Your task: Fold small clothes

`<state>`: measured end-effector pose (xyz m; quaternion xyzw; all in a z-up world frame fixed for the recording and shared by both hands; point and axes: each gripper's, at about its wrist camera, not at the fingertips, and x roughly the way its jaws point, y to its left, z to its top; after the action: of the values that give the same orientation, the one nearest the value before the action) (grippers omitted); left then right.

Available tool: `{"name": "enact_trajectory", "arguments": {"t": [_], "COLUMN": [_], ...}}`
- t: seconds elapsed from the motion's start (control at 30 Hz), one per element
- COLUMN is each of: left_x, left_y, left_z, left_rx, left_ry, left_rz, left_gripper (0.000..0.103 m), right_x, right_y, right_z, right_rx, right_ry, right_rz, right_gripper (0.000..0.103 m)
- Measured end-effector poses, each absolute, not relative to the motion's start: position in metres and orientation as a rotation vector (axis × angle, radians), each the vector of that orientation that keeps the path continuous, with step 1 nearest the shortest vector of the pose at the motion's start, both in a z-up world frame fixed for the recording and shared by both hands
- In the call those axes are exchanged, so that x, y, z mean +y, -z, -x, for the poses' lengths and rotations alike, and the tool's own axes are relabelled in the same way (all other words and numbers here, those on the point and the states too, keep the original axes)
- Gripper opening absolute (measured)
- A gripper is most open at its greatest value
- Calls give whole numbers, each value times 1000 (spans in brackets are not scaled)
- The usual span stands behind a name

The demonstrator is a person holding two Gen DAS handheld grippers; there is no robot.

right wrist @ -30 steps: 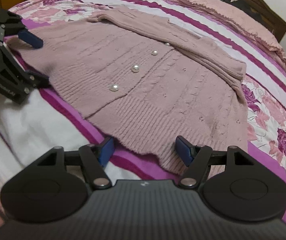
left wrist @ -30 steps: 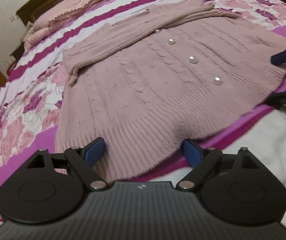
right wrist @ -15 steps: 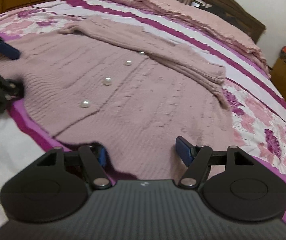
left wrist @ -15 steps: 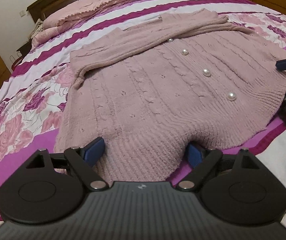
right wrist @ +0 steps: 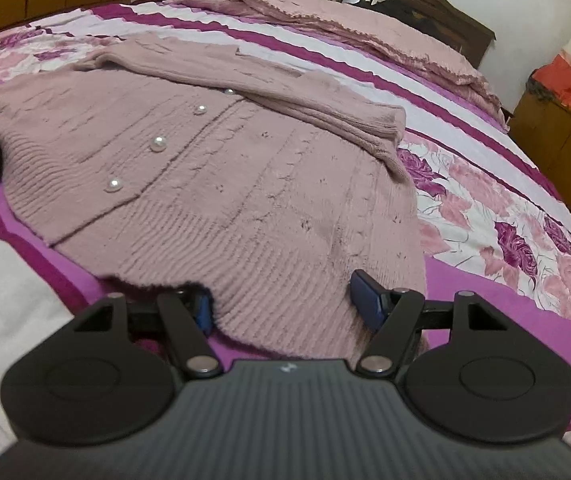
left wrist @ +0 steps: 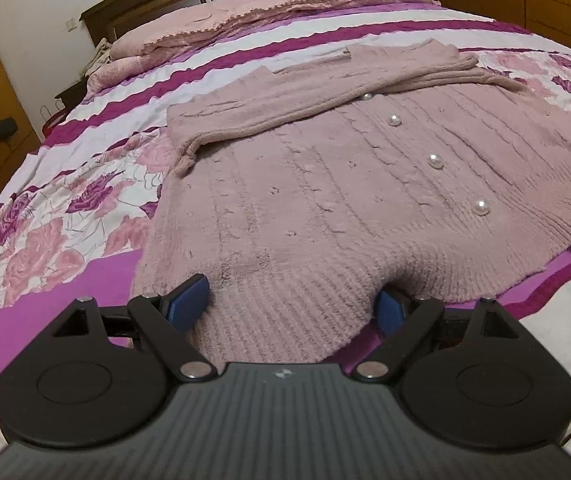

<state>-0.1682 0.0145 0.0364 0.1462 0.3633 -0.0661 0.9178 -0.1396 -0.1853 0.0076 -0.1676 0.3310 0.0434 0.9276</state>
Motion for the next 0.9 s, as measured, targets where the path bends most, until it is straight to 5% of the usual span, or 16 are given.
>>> {"name": "enact_trajectory", "arguments": {"t": [0.8, 0.87, 0.9], "left_x": [13, 13, 14], "left_y": [-31, -33, -35], "left_z": [164, 166, 168], "left_rx": [733, 721, 711], "left_ry": [105, 106, 111], "left_rz": [-306, -304, -302], "left_gripper": [85, 77, 71], "right_x": [-196, -195, -194], "right_y": [-4, -6, -7], "right_z": [154, 158, 160], "right_rx": [605, 581, 568], "right_ry": [-95, -93, -90], "right_rz": [306, 316, 323], "right_gripper": [66, 63, 54]}}
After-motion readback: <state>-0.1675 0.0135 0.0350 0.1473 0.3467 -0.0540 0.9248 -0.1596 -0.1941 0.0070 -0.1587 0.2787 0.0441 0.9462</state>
